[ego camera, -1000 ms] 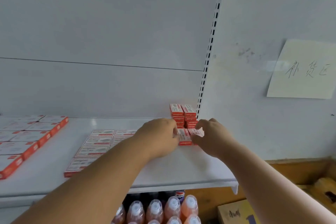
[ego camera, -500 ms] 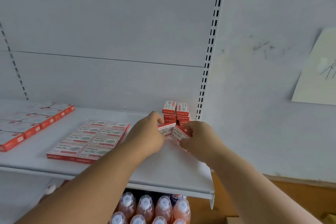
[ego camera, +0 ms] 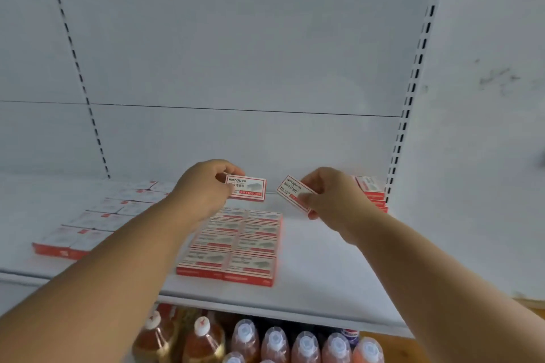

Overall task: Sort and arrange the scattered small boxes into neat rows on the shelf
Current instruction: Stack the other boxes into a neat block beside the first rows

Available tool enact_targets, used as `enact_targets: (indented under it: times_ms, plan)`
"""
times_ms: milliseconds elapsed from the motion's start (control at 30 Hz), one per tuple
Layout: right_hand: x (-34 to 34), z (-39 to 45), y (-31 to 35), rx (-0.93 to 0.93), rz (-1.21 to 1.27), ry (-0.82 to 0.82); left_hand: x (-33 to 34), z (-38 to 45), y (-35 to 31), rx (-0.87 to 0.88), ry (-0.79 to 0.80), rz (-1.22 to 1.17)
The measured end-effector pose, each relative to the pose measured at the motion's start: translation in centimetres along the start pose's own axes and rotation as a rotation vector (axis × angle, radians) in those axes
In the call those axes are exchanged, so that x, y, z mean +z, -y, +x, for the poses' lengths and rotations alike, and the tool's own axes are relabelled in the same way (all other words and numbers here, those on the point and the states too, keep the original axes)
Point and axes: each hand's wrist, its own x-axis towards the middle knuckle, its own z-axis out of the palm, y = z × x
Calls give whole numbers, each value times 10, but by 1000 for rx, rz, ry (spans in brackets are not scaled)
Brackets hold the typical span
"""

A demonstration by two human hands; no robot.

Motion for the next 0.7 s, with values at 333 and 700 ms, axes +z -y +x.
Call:
enact_targets:
  times_ms: [333, 700]
  plan:
    - [74, 55, 16, 211, -381, 39, 19, 76, 65, -130, 125, 205]
    - [79, 56, 9, 247, -598, 54, 27, 82, 67, -52, 248, 430]
